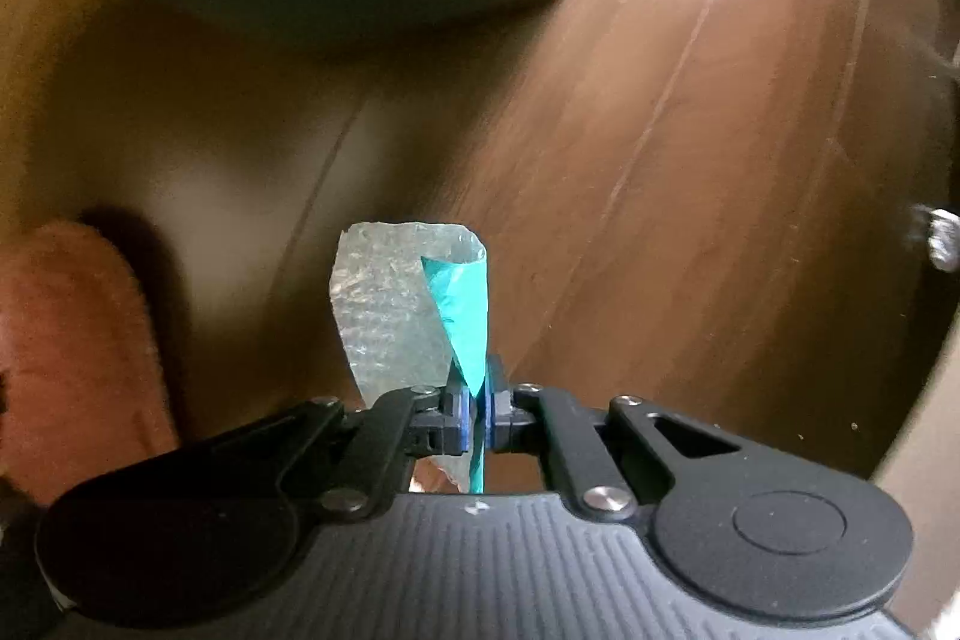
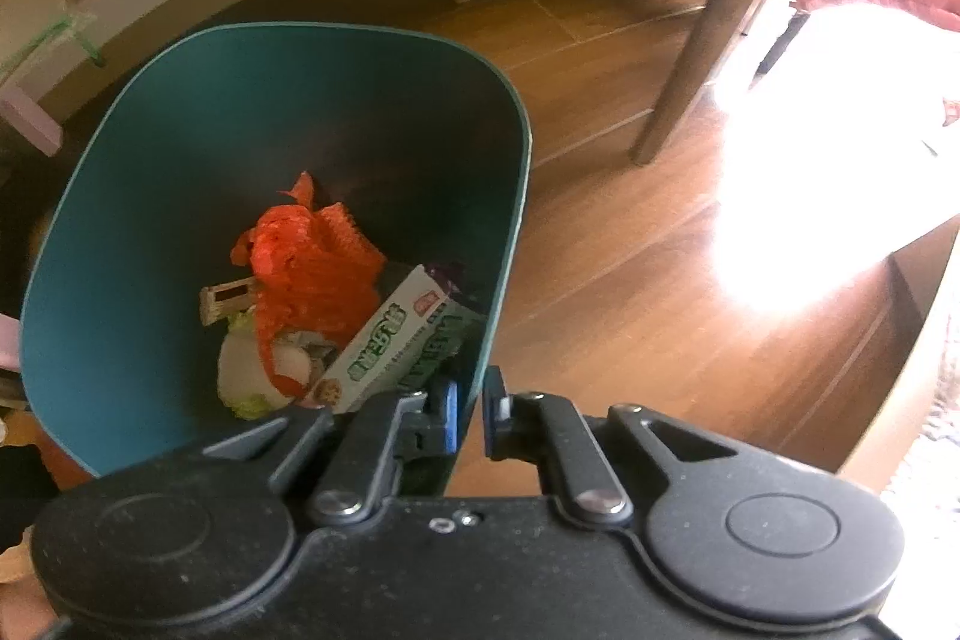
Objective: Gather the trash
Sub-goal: 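Lift the teal bubble wrap with the left tool over the bin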
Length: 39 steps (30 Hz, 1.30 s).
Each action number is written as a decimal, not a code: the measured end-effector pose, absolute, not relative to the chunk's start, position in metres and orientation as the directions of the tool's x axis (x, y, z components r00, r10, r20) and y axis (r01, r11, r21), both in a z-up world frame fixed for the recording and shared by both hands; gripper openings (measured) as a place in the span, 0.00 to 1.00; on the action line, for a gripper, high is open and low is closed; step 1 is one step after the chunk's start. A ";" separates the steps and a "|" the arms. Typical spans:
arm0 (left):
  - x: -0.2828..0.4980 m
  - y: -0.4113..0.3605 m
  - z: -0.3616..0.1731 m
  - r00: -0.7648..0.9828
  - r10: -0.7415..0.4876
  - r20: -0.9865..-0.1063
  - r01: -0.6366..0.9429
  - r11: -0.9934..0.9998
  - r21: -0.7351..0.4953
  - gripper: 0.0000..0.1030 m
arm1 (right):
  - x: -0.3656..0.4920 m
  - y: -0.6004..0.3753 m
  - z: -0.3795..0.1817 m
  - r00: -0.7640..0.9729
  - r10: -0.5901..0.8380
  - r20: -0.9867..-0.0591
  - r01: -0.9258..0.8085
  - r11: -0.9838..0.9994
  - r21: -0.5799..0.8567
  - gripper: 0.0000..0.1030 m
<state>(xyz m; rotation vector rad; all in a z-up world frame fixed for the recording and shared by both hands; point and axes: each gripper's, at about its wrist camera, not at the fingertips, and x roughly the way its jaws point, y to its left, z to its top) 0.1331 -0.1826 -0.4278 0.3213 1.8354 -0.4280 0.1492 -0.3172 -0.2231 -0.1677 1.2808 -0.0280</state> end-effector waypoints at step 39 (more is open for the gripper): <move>0.226 -0.240 -0.200 0.088 -0.243 -0.966 0.473 0.863 -0.174 0.04 | 0.158 -0.252 -0.186 0.265 -0.240 -0.934 0.067 0.971 -0.230 0.05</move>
